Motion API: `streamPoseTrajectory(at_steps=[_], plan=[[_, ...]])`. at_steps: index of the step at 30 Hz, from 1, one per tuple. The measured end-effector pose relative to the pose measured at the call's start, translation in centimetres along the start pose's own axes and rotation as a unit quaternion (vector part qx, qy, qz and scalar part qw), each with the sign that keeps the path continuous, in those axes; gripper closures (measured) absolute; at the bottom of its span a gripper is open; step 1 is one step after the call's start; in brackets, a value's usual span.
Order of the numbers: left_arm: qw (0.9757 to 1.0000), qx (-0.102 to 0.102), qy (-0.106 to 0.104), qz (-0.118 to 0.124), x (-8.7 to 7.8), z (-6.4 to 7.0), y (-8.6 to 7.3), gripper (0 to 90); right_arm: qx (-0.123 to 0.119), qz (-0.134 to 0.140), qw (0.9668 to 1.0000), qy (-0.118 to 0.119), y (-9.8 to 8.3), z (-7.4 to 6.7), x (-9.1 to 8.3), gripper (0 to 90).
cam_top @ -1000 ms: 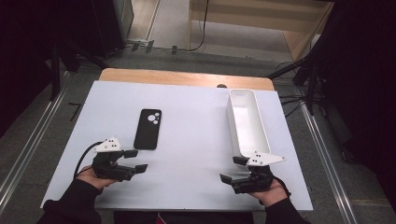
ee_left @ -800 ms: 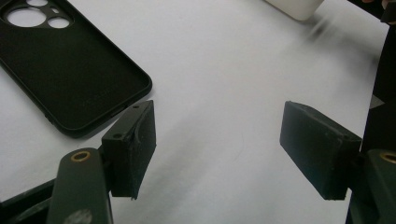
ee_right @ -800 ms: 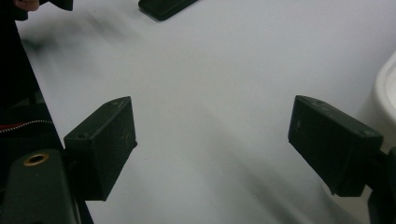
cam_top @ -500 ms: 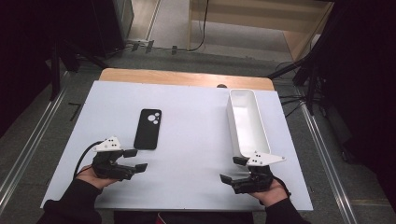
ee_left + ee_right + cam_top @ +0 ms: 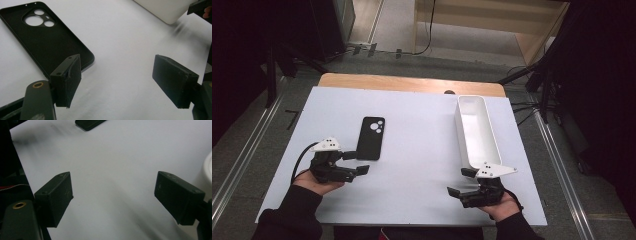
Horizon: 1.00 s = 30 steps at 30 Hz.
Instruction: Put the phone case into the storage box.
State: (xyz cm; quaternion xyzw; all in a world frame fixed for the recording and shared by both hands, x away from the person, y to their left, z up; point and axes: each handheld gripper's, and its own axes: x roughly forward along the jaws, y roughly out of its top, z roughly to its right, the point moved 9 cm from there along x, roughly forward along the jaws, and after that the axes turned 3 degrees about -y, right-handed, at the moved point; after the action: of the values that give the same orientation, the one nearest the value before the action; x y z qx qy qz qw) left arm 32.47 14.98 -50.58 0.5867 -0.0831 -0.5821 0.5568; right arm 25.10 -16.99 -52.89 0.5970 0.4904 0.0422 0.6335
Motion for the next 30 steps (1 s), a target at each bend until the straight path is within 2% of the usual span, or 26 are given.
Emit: streamPoseTrajectory(at_steps=[10,11,14,25,30], plan=[[0.9999,0.004,0.011,-0.007,0.4,-0.6,1.1,23.1,-0.003,0.001,1.0000,0.002,0.0,0.0,0.1,13.6],[0.9999,-0.001,0.010,-0.004,0.5,-0.7,1.2,23.2,-0.003,0.002,1.0000,0.003,0.1,-0.1,0.1,13.5],[0.9999,-0.003,0.009,-0.007,0.5,-1.0,1.3,27.3,-0.002,0.001,1.0000,0.005,0.1,-0.2,0.1,13.6],[0.9996,0.009,0.026,-0.002,1.8,-2.7,3.2,27.2,-0.002,-0.002,1.0000,0.005,0.0,-0.2,0.1,13.6],[0.9995,0.005,0.032,0.003,2.2,-3.7,4.2,27.2,-0.002,-0.002,1.0000,0.006,0.0,-0.2,0.1,13.6]])
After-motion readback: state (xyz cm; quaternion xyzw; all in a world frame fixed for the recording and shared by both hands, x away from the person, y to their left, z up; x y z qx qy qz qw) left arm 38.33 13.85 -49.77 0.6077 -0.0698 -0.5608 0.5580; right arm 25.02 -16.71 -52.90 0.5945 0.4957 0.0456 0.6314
